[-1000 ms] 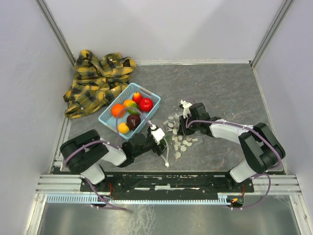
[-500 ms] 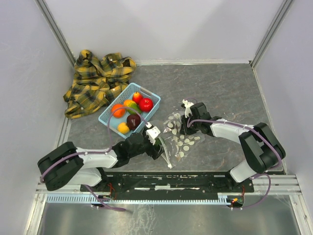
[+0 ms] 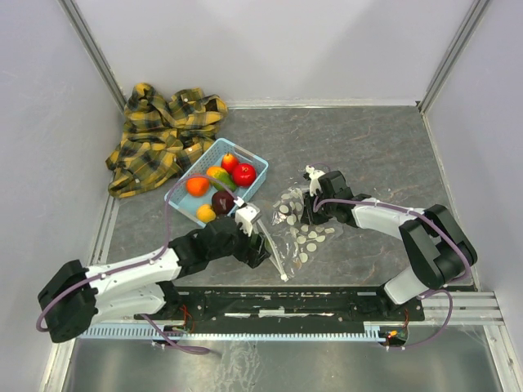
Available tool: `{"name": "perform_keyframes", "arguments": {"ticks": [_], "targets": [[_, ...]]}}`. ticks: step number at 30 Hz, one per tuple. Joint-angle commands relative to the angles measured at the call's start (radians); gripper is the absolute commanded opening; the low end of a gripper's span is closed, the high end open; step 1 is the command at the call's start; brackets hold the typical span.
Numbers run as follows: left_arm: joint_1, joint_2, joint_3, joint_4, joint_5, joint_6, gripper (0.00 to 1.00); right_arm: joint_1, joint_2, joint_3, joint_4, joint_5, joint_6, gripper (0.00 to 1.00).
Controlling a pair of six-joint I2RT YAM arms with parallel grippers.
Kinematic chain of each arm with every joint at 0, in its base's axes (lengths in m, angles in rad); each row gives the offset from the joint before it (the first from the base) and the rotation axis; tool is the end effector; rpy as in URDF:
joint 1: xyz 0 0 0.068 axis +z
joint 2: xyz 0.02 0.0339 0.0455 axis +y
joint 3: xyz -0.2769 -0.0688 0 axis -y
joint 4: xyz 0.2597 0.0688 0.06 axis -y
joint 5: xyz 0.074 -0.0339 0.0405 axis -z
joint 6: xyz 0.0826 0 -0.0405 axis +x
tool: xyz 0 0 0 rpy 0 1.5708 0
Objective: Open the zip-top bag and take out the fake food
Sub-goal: Pick up the fake fruit from the zipper food storage bag.
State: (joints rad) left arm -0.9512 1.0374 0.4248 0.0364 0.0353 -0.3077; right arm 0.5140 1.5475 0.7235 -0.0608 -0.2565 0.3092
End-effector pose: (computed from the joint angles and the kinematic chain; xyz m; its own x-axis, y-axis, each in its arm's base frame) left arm 0.1471 -0.2113 0.1664 -0.5532 0.2543 -0.7933 0.6959 0.6645 -0.2723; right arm 0.2783 0.1812 0.1214 -0.8292 -0.1301 -0.5437 -0.3813 0.8429 0.3798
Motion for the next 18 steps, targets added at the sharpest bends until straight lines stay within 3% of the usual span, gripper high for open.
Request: {"name": "perform_keyframes", "arguments": {"ticks": [1,11,14,18], "targets": [[-0.002,-0.077,0.084,-0.2,0.007,-0.105,0.43,-0.006,-0.018,0.024,0.027,0.003,0.002,0.24],[0.038,-0.228,0.218,-0.328,-0.152,-0.084,0.43,-0.006,-0.037,0.016,0.06,-0.039,0.005,0.26],[0.135,-0.22,0.243,-0.333,-0.149,-0.073,0.43,-0.007,-0.052,0.009,0.064,-0.041,0.004,0.26],[0.346,-0.203,0.248,-0.282,-0.023,-0.083,0.43,-0.007,-0.066,0.004,0.067,-0.038,0.002,0.27]]}}
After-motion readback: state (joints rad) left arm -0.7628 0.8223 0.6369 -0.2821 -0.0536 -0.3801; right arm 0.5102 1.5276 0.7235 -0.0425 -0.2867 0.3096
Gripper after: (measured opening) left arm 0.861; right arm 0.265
